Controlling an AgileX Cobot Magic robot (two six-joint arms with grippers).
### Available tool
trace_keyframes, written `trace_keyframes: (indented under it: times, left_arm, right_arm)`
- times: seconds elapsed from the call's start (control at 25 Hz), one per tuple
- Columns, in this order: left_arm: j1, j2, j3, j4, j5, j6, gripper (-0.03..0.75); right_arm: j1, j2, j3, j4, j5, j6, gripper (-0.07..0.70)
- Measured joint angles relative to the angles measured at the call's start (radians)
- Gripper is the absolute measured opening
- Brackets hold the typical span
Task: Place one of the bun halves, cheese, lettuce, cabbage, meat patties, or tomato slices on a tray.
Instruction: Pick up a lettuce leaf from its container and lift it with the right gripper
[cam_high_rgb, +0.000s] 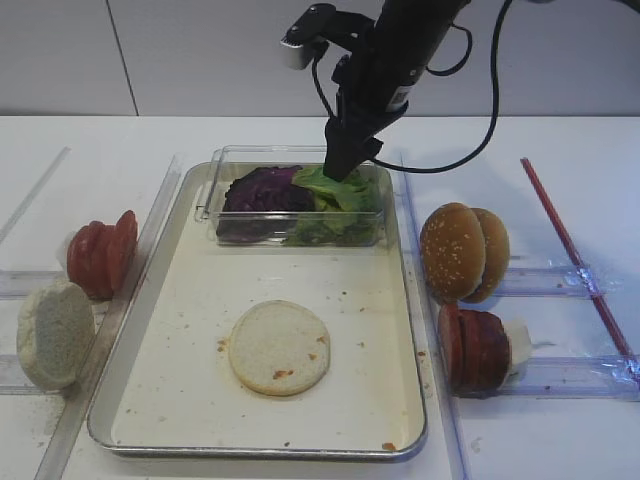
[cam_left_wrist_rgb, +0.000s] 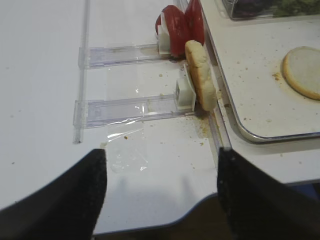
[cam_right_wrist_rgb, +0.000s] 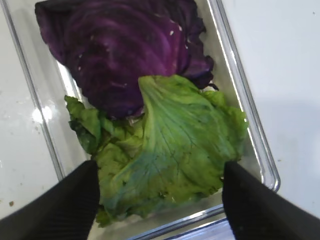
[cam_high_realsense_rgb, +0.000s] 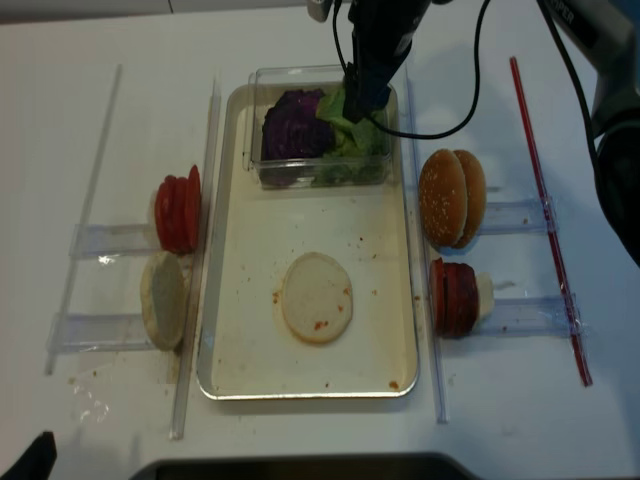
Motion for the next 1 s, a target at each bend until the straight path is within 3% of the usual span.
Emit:
trace_keyframes:
  times: [0.4,1.0]
  left_arm:
    - [0.000,0.000,0.000,0.000,0.000,0.000,0.436]
    - [0.000,0.000,0.000,0.000,0.000,0.000,0.436]
  right_arm:
    - [0.000,0.077,-0.072,0.010,0.023,-0.040,0.519]
    - [0.000,0.123,-0.074,0.021,0.032,-0.062,0.489]
